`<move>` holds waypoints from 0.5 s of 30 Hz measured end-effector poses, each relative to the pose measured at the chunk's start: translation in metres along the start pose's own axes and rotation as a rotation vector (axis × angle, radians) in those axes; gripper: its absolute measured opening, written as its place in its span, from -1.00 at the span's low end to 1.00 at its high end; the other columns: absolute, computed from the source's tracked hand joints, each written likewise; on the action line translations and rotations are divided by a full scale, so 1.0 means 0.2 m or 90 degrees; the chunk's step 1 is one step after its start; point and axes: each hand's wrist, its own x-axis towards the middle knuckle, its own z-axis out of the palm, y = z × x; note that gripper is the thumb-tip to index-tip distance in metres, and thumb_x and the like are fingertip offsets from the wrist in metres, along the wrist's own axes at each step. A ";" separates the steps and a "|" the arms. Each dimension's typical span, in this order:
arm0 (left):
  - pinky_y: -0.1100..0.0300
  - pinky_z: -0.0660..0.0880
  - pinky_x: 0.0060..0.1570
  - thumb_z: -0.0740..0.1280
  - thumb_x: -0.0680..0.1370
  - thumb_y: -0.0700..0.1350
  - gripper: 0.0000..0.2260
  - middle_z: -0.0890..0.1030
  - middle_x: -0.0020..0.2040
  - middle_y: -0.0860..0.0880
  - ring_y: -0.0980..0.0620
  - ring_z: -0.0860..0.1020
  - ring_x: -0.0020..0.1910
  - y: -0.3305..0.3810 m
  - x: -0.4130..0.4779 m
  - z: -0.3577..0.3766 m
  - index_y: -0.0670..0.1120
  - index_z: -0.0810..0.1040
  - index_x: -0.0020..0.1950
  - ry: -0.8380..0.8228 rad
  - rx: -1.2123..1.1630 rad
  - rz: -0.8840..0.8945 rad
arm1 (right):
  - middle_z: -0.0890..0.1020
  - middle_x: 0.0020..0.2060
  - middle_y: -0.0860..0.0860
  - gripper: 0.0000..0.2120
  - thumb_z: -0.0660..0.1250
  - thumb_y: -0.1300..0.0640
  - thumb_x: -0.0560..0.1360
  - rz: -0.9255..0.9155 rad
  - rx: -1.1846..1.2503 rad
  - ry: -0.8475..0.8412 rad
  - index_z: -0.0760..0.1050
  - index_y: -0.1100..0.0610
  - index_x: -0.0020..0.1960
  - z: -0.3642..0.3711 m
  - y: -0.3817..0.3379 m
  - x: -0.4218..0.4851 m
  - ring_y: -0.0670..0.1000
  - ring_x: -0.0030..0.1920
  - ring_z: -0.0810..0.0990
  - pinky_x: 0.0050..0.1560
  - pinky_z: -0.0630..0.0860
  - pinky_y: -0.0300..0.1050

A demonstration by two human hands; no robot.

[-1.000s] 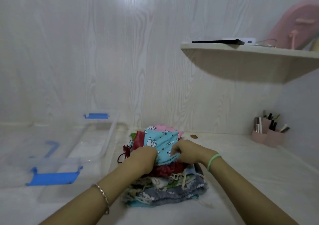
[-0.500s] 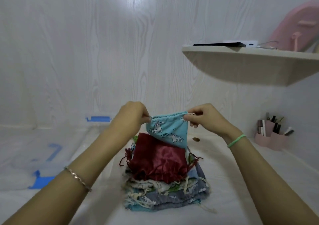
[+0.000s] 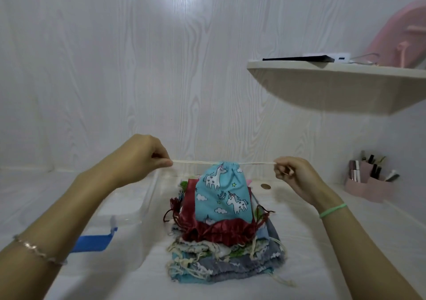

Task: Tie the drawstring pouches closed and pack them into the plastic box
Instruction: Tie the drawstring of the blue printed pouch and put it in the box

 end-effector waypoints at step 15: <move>0.13 0.57 -0.07 0.30 0.56 0.01 -0.88 0.60 -0.09 0.13 0.17 0.56 -0.11 0.16 0.01 0.06 0.03 0.60 -0.08 0.064 -0.292 0.049 | 0.59 -0.23 0.08 -0.71 0.31 0.32 0.45 0.119 0.274 -0.153 0.51 0.38 0.15 0.37 -0.02 -0.07 -0.11 -0.37 0.49 -0.32 0.53 -0.31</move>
